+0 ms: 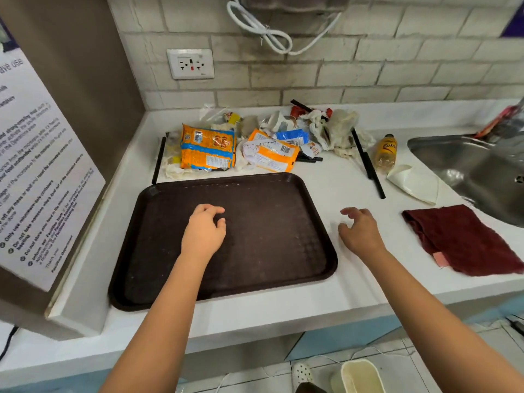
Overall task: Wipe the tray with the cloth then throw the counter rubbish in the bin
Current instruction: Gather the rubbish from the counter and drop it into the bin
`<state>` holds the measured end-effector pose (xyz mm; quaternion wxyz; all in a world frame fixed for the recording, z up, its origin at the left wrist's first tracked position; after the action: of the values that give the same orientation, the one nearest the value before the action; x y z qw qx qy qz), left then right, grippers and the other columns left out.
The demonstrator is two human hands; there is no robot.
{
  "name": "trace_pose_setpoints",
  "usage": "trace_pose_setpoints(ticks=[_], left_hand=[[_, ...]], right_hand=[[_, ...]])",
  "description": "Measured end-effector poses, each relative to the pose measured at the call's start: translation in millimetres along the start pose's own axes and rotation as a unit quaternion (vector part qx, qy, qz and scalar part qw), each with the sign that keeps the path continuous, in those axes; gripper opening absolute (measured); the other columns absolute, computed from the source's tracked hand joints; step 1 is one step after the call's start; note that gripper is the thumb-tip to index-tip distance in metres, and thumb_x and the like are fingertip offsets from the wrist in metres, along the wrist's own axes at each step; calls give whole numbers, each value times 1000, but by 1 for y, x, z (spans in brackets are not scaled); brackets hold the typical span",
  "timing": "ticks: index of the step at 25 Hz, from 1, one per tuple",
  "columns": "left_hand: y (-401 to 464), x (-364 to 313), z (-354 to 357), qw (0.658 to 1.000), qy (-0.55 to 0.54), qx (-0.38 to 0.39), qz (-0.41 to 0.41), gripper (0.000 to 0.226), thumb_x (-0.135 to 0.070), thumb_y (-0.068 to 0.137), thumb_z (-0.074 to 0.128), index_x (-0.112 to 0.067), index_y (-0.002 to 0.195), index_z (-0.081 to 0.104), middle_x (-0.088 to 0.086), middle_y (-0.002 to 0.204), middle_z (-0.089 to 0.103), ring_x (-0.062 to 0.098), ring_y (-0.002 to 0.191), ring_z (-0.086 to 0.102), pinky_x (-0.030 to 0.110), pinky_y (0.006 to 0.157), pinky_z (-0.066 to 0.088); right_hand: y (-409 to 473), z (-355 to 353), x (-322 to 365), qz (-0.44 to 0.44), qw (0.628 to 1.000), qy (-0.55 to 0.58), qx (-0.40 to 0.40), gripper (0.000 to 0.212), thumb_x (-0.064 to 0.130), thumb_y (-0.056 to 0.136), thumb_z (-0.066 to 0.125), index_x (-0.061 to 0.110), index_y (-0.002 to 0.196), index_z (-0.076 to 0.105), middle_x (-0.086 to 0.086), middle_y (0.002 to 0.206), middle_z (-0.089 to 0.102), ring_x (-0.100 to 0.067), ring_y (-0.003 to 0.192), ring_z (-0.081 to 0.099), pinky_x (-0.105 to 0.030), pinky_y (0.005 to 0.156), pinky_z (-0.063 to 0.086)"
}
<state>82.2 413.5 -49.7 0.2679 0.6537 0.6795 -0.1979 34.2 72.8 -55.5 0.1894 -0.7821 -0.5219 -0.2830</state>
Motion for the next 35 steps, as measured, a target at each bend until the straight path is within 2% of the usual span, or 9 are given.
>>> trace_pose_setpoints(ticks=[3, 5, 11, 14, 19, 22, 25, 29, 35], left_hand=[[17, -25, 17, 1000, -9, 6, 11, 29, -17, 92, 53, -16, 120, 61, 0, 127, 47, 18, 107, 53, 27, 86, 43], [33, -42, 26, 1000, -11, 10, 20, 29, -17, 91, 53, -16, 120, 61, 1, 128, 47, 19, 111, 53, 30, 91, 44], [95, -79, 50, 999, 6, 25, 37, 35, -17, 90, 54, -17, 125, 56, 7, 132, 46, 24, 114, 53, 36, 98, 45], [132, -97, 61, 998, 26, 33, 48, 40, -14, 90, 54, -16, 129, 53, 8, 137, 42, 26, 123, 47, 37, 101, 41], [198, -126, 73, 994, 74, 41, 75, 44, -13, 89, 53, -14, 133, 49, 13, 138, 42, 29, 127, 43, 36, 105, 38], [223, -141, 82, 986, 124, 48, 104, 43, -13, 91, 50, -19, 133, 51, 8, 140, 42, 28, 125, 44, 35, 102, 40], [233, -163, 97, 960, 183, 58, 202, 45, -7, 91, 46, -23, 133, 51, 1, 143, 41, 25, 129, 41, 32, 101, 38], [232, -190, 138, 896, 265, 140, 328, 48, -6, 93, 43, -24, 137, 45, -2, 146, 39, 20, 136, 33, 32, 105, 32], [245, -195, 162, 843, 404, 166, 313, 61, -29, 86, 61, -27, 140, 34, -2, 140, 44, 19, 132, 37, 37, 108, 23]], right_hand=[[23, -19, -12, 0, 1000, 0, -13, 34, 8, 87, 53, 9, 121, 56, -15, 127, 45, -24, 88, 53, -27, 83, 38], [42, -30, -17, -3, 1000, 4, -20, 33, 7, 87, 53, 9, 120, 56, -15, 127, 45, -18, 81, 48, -24, 80, 36], [105, -62, -22, -16, 999, -1, -45, 37, 4, 86, 54, 6, 123, 55, -19, 128, 45, -26, 88, 51, -26, 85, 37], [143, -78, -25, -12, 997, -14, -69, 38, 3, 85, 54, 4, 123, 55, -22, 129, 44, -39, 100, 53, -31, 86, 40], [209, -103, -33, 20, 992, -62, -107, 44, 18, 83, 44, 5, 124, 53, -27, 124, 43, -48, 111, 44, -45, 95, 39], [245, -110, -41, 59, 988, -95, -106, 42, 15, 88, 46, 7, 129, 48, -25, 131, 37, -45, 118, 35, -46, 99, 35], [273, -110, -53, 100, 985, -108, -87, 48, 20, 90, 46, 5, 135, 40, -24, 136, 31, -44, 124, 28, -49, 101, 33], [294, -103, -67, 132, 982, -118, -66, 54, 30, 92, 46, 4, 138, 33, -27, 134, 31, -45, 123, 31, -49, 99, 34], [306, -94, -74, 162, 978, -123, -49, 67, 41, 85, 57, 4, 135, 30, -25, 125, 36, -44, 119, 37, -50, 90, 40]])
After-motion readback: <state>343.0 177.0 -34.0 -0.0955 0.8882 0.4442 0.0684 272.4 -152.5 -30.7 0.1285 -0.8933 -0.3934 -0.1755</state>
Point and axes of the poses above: each hand's wrist, its own y-axis towards the middle knuckle, its own z-axis out of the palm, x = y × z, the point moved 8 cm from there along y, towards the middle knuckle
